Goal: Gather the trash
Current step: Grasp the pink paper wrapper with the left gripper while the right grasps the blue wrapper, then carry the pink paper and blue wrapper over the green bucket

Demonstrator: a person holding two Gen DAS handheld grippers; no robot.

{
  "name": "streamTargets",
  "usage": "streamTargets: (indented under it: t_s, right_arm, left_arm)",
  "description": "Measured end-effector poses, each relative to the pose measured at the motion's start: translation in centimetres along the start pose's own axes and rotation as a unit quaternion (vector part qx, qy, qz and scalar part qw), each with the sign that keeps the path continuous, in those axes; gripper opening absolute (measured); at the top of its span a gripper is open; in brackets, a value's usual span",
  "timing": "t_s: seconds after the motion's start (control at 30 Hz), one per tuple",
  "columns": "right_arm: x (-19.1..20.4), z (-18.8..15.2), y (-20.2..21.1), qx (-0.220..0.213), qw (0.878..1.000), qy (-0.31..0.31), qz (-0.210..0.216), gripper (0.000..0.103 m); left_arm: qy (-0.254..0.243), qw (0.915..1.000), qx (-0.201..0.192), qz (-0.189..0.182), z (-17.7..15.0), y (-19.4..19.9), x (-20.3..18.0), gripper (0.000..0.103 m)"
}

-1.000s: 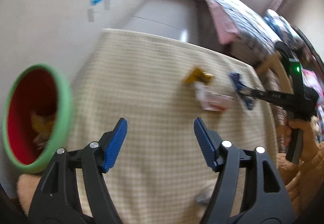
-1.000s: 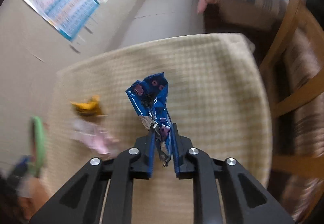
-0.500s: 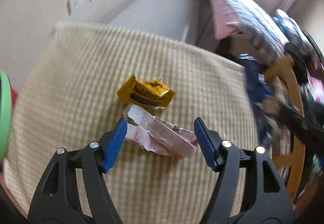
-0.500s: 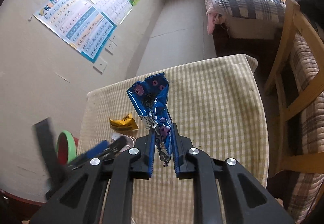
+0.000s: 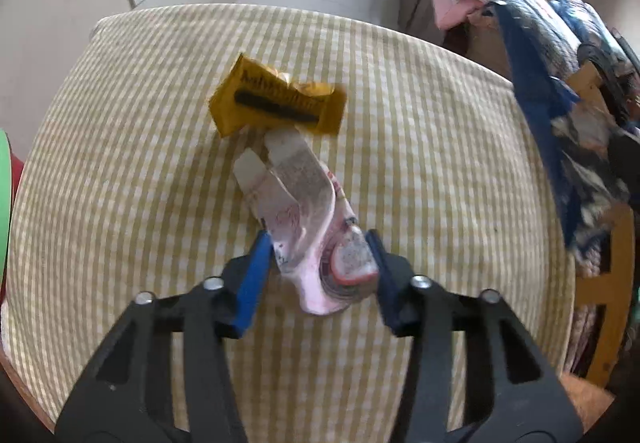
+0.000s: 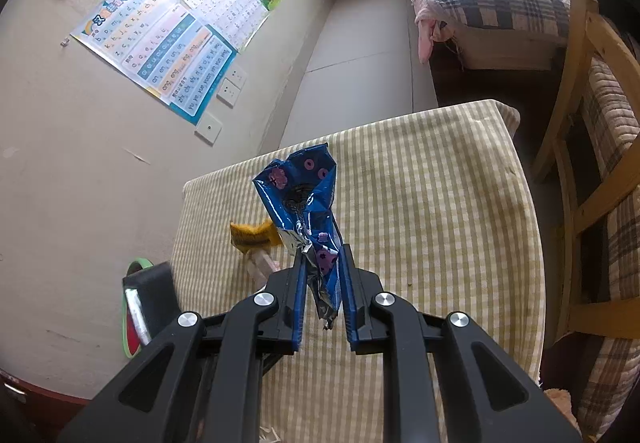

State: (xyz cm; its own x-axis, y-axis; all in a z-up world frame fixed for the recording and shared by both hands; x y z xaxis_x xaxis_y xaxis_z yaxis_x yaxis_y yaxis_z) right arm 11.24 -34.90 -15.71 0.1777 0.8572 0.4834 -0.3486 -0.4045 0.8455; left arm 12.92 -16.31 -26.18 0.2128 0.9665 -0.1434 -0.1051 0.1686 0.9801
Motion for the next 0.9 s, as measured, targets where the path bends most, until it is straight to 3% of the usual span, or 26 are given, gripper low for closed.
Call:
streamTargets:
  t_s: [0.17, 0.4, 0.53, 0.63, 0.73, 0.9]
  right_arm:
    - [0.1, -0.2, -0.6, 0.007, 1.0, 0.0, 0.002, 0.017]
    - [0.4, -0.4, -0.6, 0.008, 1.0, 0.007, -0.002, 0.017]
    - [1.4, -0.7, -1.5, 0.019, 0.999, 0.026, -0.018, 0.017]
    - [2.1, -1.5, -2.9, 0.04, 0.998, 0.04, -0.036, 0.017]
    - [2.9, -2.4, -3.6, 0.053, 0.996, 0.055, -0.04, 0.017]
    - [4.9, -3.4, -3.3, 0.043, 0.993, 0.093, -0.052, 0.017]
  left_arm:
    - [-0.027, 0.9996, -0.005, -0.004, -1.0, 1.1, 1.0, 0.03]
    - [-0.013, 0.9992, -0.008, -0.037, -1.9, 3.3, 2.9, 0.03]
    - [-0.047, 0.9982, -0.026, -0.027, -2.4, 5.8, 3.3, 0.03]
    - [-0.068, 0.9973, -0.018, -0.02, -3.3, 6.4, 4.1, 0.031]
    - [-0.073, 0.9971, -0.013, -0.018, -4.6, 6.7, 5.2, 0.031]
    - [-0.058, 0.9973, -0.042, -0.012, -6.7, 9.1, 7.9, 0.031]
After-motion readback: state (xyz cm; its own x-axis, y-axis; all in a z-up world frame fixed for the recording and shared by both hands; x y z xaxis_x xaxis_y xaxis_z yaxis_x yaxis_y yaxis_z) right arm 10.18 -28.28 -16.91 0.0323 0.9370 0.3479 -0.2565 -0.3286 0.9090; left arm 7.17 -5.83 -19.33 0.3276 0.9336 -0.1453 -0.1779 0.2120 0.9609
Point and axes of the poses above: each gripper's, at about its wrist camera, not at the fingertips, and y roughly against the way its jaws point, x to its left, z to its top, the point moved 3 cm from there along -y, roughly the way its jaws point, and after that the axes turned 12 degrees about x, right-handed, at the moved point
